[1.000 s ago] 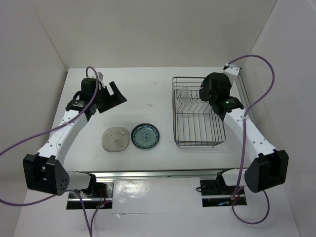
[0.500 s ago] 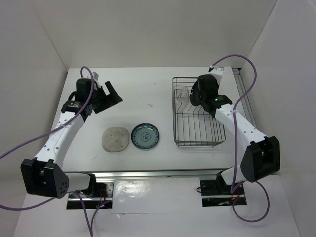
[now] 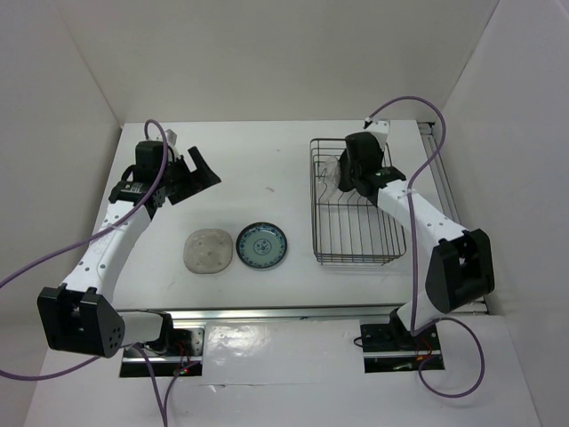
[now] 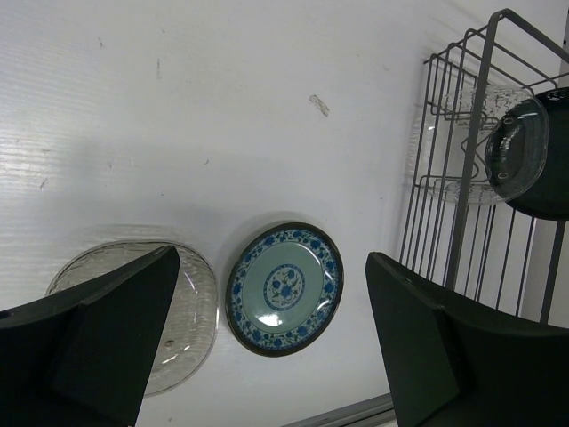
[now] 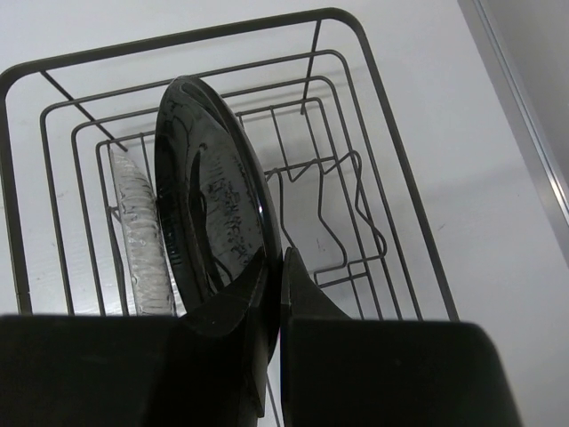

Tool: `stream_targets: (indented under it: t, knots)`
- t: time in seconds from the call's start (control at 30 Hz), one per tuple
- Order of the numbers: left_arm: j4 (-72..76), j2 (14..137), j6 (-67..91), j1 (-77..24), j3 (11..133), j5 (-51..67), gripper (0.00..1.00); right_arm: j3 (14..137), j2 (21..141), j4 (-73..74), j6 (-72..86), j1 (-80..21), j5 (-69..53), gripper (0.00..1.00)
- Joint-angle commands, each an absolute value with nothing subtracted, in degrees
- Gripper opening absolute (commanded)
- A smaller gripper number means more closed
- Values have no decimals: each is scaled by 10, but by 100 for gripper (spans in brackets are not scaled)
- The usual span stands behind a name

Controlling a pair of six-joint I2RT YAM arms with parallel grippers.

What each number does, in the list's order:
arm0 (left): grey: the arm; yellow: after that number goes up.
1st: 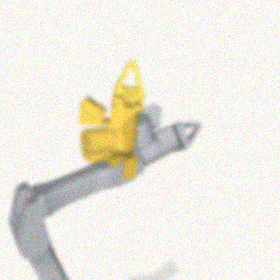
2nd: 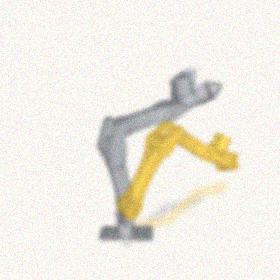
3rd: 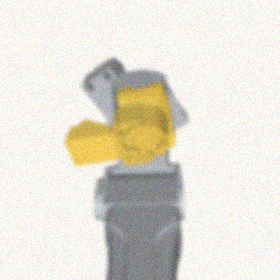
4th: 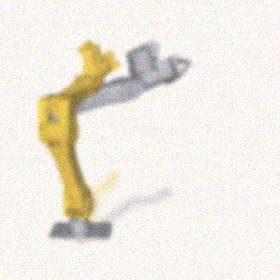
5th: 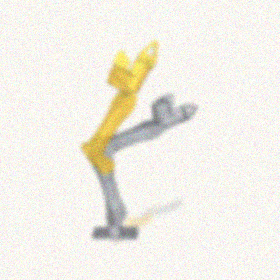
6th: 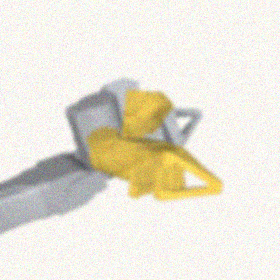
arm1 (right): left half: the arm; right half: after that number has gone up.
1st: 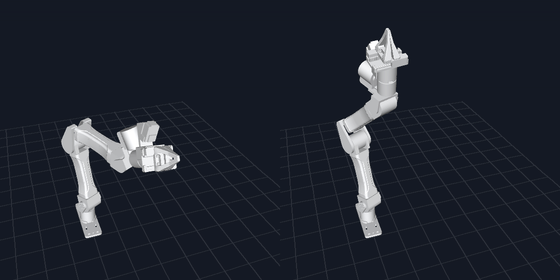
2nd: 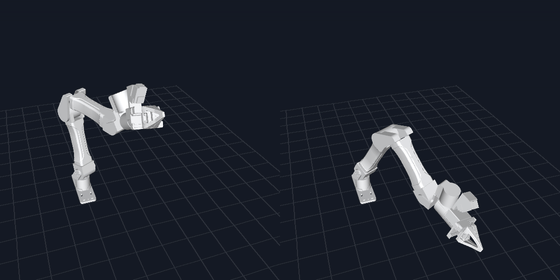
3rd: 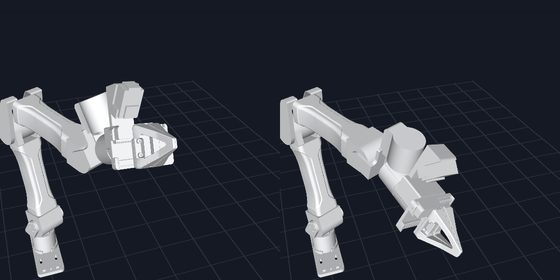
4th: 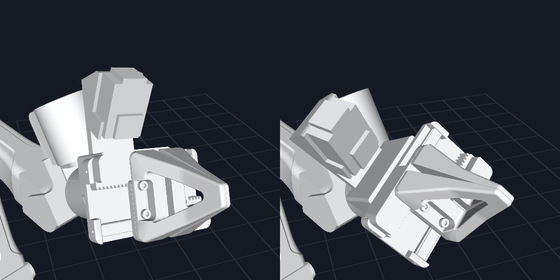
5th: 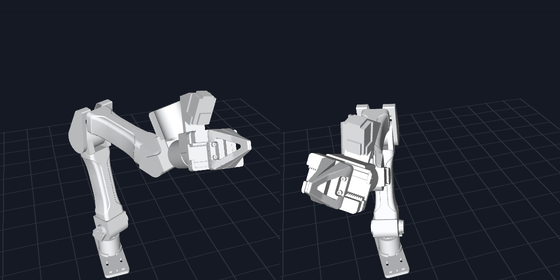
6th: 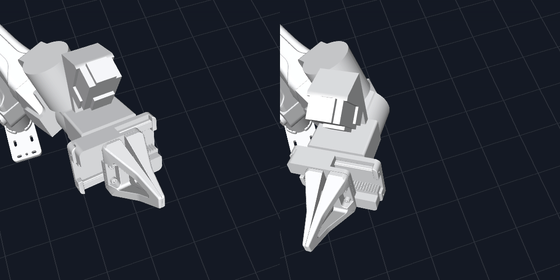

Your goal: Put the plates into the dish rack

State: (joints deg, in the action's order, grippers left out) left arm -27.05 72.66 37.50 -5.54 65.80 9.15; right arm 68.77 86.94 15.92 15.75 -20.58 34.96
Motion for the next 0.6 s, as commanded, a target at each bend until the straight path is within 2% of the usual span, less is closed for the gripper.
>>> stream_targets:
  t: [0.0, 0.13, 0.2, 0.27, 0.3, 0.37, 0.43, 0.5, 0.57]
  knots:
    - [-265, 712, 363, -53, 670, 101, 100, 726, 874, 120, 156, -219, 369, 0]
    - [-265, 712, 363, -53, 670, 106, 100, 733, 888, 120, 150, -219, 375, 0]
    - [-265, 707, 363, -53, 670, 106, 100, 733, 893, 120, 150, -219, 382, 4]
    - [-265, 707, 358, -53, 664, 106, 100, 733, 898, 120, 150, -224, 391, 11]
    - [-265, 707, 358, -53, 664, 106, 100, 733, 898, 120, 150, -224, 391, 11]
    - [-265, 707, 358, -53, 664, 106, 100, 733, 898, 120, 150, -224, 391, 18]
    - [-265, 707, 358, -53, 664, 106, 100, 733, 904, 120, 150, -224, 391, 31]
    - [-265, 707, 358, -47, 664, 112, 100, 733, 904, 120, 156, -224, 391, 33]
    - [-265, 707, 358, -47, 664, 112, 100, 733, 910, 120, 156, -224, 391, 44]
